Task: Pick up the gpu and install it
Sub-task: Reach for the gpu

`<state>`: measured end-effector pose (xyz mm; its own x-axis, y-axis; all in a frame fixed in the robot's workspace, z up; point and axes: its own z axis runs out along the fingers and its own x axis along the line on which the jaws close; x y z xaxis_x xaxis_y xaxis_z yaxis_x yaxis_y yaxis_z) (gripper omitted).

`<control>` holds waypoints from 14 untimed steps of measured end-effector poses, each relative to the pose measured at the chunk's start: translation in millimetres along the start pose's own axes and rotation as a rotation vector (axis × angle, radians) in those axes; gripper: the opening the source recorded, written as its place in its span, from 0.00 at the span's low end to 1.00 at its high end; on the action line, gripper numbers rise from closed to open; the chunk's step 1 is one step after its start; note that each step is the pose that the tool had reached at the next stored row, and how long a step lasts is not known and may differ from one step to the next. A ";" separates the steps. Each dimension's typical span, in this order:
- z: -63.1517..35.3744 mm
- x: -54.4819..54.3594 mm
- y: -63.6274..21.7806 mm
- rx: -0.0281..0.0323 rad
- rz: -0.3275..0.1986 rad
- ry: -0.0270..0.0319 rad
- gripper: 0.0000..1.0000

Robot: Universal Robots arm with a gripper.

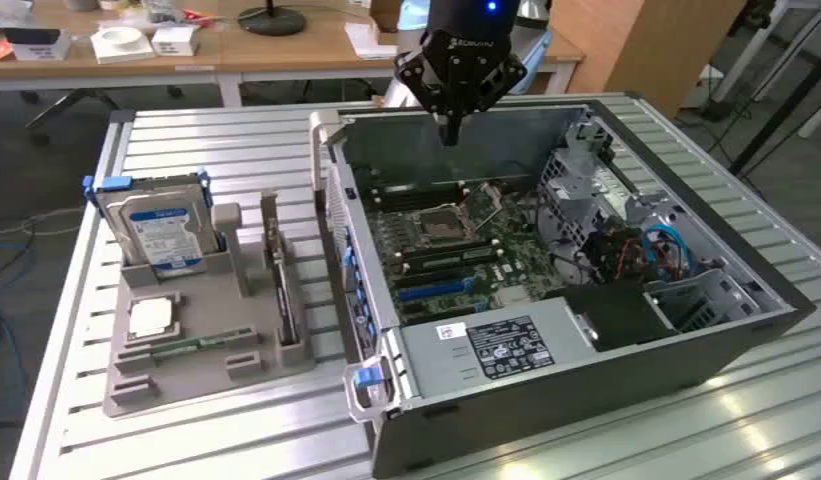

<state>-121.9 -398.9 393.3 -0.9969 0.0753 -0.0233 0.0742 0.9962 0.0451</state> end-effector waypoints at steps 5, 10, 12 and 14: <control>0.0 0.0 0.0 0.0000 0.000 0.0000 0.10; 0.0 0.0 0.0 0.0000 0.000 0.0000 0.10; 0.1 0.4 0.0 -0.0001 0.000 0.0000 0.10; 0.1 1.9 -0.2 -0.0002 0.000 -0.0002 0.10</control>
<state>-123.8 -398.9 393.1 -0.9969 0.0754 -0.0235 0.0743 0.9962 0.0453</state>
